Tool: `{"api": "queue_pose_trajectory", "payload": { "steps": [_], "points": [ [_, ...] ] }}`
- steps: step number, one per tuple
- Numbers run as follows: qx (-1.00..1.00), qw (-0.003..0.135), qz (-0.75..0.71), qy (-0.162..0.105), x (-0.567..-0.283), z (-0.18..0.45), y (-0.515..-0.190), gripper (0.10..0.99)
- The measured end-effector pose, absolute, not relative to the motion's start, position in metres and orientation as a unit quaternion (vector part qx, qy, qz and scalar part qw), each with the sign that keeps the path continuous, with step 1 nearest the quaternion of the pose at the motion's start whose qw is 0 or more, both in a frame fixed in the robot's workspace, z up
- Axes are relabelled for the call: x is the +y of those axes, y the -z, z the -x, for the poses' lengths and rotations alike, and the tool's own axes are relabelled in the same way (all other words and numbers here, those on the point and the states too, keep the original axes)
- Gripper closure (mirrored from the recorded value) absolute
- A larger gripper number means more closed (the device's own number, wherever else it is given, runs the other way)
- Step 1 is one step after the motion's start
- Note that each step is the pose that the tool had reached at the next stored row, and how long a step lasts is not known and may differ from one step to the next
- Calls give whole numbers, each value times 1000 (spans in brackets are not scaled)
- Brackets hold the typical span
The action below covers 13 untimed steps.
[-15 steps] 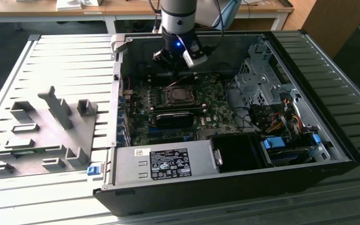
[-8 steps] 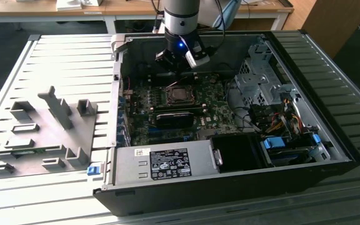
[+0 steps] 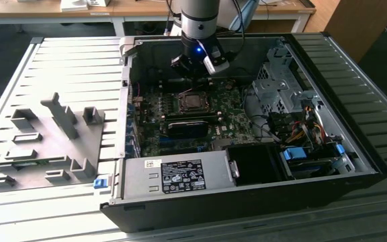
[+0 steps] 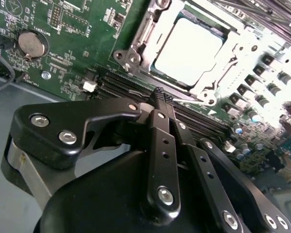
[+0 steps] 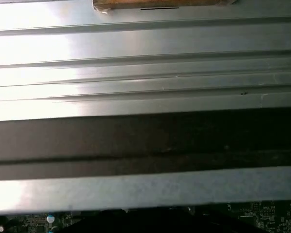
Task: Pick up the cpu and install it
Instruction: 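Install the first cpu locking lever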
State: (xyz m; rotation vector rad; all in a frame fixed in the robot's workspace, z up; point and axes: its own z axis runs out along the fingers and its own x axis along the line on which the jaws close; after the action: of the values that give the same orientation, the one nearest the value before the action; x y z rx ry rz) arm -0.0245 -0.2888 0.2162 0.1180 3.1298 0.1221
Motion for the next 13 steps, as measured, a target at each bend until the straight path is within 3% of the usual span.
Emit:
{"api": "queue_pose_trajectory", "payload": {
  "steps": [13],
  "points": [
    [999, 2, -38, -39, -289, 15, -205, 980]
  ]
}}
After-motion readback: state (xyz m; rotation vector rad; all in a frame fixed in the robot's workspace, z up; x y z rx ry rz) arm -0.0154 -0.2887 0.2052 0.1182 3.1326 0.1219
